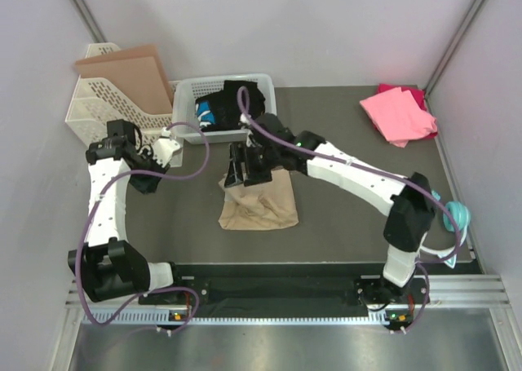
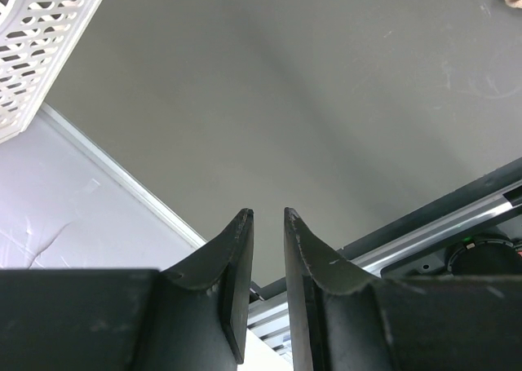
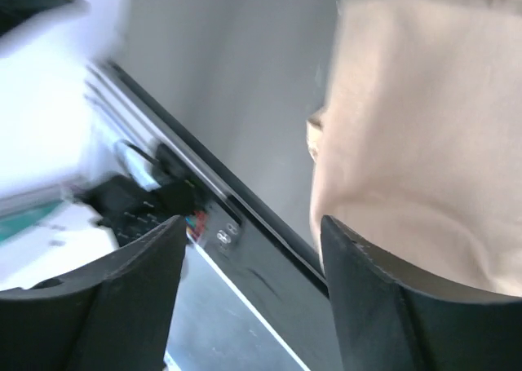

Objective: Fold and stack the t-shirts
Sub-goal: Fold the long partially folded tshirt into a neat square, then smooth out wrinkles on the folded tshirt

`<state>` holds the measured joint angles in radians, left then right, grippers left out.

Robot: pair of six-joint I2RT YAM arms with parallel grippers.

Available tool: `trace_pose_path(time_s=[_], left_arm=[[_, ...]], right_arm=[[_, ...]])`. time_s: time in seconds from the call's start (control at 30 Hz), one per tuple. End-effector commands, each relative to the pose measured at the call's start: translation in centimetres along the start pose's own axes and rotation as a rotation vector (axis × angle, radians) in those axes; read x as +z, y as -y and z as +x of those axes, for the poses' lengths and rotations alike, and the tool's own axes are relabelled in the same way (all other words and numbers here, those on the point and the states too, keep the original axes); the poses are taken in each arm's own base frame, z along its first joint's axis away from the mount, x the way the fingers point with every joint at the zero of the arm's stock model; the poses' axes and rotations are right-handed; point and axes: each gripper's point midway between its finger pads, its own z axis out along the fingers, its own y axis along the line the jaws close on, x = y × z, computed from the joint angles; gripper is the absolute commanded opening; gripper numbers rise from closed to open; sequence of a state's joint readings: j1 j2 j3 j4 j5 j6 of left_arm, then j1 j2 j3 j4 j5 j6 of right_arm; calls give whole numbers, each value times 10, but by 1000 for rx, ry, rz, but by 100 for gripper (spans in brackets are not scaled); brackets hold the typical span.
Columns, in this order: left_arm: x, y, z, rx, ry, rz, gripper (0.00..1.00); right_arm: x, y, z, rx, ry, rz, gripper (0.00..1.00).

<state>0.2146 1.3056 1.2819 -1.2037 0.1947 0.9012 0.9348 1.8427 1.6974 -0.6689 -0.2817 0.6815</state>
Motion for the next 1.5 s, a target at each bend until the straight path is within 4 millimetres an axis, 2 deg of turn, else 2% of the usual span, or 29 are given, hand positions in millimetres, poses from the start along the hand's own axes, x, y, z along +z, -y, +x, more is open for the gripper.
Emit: trace_pose_path(time_s=[0.0, 0.03, 0.07, 0.13, 0.17, 0.23, 0.27, 0.3, 0.33, 0.37, 0.4, 0.43, 0.47, 0.5, 0.53, 0.7, 0.8, 0.9, 1.07, 1.13, 1.23, 1.27, 1.4, 1.43, 1.47], left_arm=[[-1, -5, -13, 6, 54, 1, 27], [-1, -6, -14, 2, 56, -1, 27], [0, -6, -15, 2, 55, 1, 28], [-1, -5, -16, -9, 50, 15, 27], [-3, -5, -16, -12, 51, 15, 27], [-5, -5, -14, -11, 47, 8, 27], [-4, -4, -13, -7, 47, 4, 27], [-5, -4, -11, 4, 49, -6, 27], [-5, -3, -11, 8, 50, -7, 28], [-4, -1, -9, 8, 44, 1, 28], [-3, 1, -8, 11, 44, 11, 28], [-2, 5, -10, 11, 56, 31, 28], [1, 7, -10, 10, 52, 49, 28], [2, 9, -11, 2, 56, 60, 28], [4, 10, -13, -2, 63, 71, 28], [9, 27, -47, -104, 176, 208, 28], [30, 37, -57, -117, 118, 266, 28], [57, 46, -66, -99, 52, 301, 28], [96, 79, -98, -43, 3, 386, 28], [104, 90, -108, -44, 4, 431, 28], [120, 93, -117, -76, -18, 482, 28], [128, 91, -121, -92, -32, 491, 29], [141, 100, -122, -137, -65, 572, 32], [143, 103, -120, -142, -70, 582, 39], [146, 103, -120, -151, -75, 585, 40]], right_arm=[[3, -22, -8, 25, 53, -140, 70], [15, -31, 4, -9, 14, -122, 71], [36, -31, 10, -36, -56, -77, 72], [56, -48, 27, -70, -116, -87, 72], [69, -50, 27, -73, -126, -82, 72], [74, -48, 30, -71, -137, -75, 72], [68, -45, 26, -79, -121, -65, 72], [62, -35, 17, -67, -97, -39, 72], [62, -14, 17, -49, -89, 10, 72], [42, -12, 8, -39, -48, 6, 72], [32, 7, -7, 0, -8, 27, 72], [32, 31, -3, 29, -5, 59, 71], [14, 34, -12, 40, 38, 49, 70], [5, 54, -23, 69, 69, 73, 70], [2, 70, -22, 81, 78, 108, 70], [-18, 116, -31, 103, 95, 218, 70], [-27, 130, -34, 132, 123, 235, 69], [-31, 141, -26, 161, 121, 243, 68], [-24, 156, 2, 196, 83, 251, 63], [-23, 165, 17, 210, 72, 260, 61], [-22, 177, 32, 225, 53, 272, 61], [-21, 179, 33, 228, 52, 271, 61], [-19, 179, 40, 225, 38, 250, 59], [-18, 179, 39, 223, 41, 249, 59], [-19, 179, 39, 219, 41, 247, 59]])
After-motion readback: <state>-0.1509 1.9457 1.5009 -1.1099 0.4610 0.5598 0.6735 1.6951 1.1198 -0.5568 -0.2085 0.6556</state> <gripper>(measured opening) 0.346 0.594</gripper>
